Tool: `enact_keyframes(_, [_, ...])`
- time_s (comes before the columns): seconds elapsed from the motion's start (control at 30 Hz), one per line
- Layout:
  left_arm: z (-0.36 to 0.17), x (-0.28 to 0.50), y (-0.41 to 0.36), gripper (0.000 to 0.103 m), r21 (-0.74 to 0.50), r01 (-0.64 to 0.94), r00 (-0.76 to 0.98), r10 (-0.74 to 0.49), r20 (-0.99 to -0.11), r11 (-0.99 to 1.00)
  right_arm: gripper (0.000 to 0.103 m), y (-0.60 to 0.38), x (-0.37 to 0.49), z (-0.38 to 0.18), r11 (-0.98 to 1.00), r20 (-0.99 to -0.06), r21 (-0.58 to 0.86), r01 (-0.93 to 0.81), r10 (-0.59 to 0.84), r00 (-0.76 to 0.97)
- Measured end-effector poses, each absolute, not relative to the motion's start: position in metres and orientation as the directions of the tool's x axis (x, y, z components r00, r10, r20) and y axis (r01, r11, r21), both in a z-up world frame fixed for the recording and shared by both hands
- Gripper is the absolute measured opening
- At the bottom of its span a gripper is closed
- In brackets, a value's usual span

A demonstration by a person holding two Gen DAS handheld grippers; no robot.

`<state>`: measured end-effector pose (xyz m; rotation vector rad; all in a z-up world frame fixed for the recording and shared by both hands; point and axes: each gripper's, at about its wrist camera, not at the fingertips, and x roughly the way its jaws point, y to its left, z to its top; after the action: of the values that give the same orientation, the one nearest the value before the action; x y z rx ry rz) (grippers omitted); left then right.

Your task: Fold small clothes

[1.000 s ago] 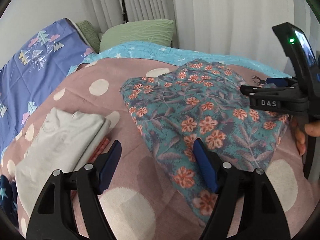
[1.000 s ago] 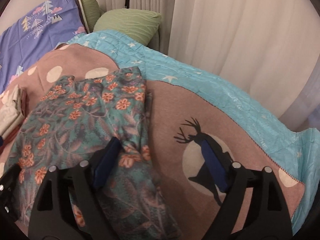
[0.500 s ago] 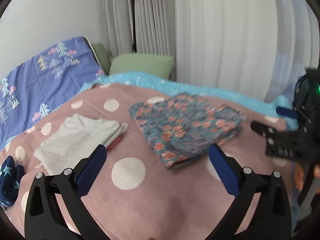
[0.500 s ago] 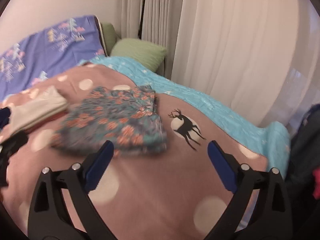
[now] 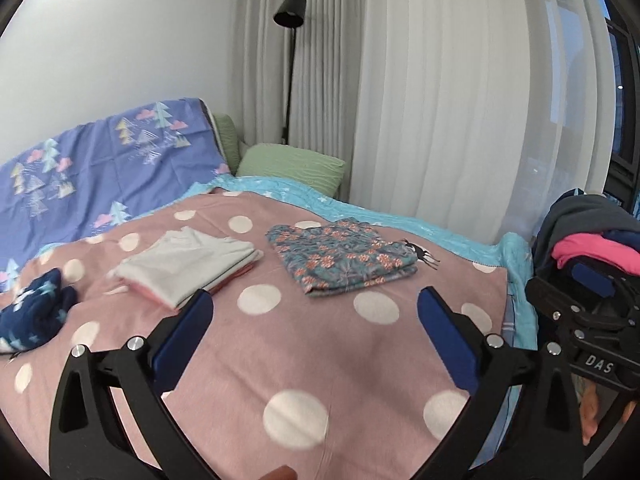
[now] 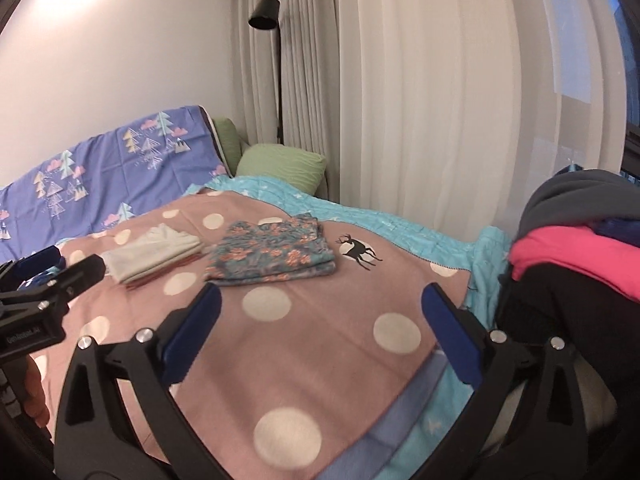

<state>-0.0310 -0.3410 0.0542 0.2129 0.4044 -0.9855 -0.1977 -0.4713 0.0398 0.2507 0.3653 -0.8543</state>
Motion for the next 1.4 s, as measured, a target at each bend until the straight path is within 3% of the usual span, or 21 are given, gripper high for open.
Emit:
enact_keyframes(0.23, [0.052,-0.073,-0.284,0.102,0.016,0.831,0.512,-0.751,-0.417,0.557,0.101,-0.413,-0.224,0.044,0.661,-0.381,0.049,0.748,-0.68,0.626])
enact_keyframes(0.5, [0.051,-0.101,-0.238,0.102,-0.032,0.829,0.505,-0.772,-0.387,0.558,0.101,-0.39,-0.232,0.03,0.661,-0.428,0.06,0.748,-0.66,0.617])
enact_keyframes(1.4, [0.03,-0.107,-0.252,0.102,0.019,0.815,0.524,-0.723,-0.45,0.579,0.101,-0.392,-0.233,0.027,0.663,-0.429,0.044,0.747,-0.662,0.614])
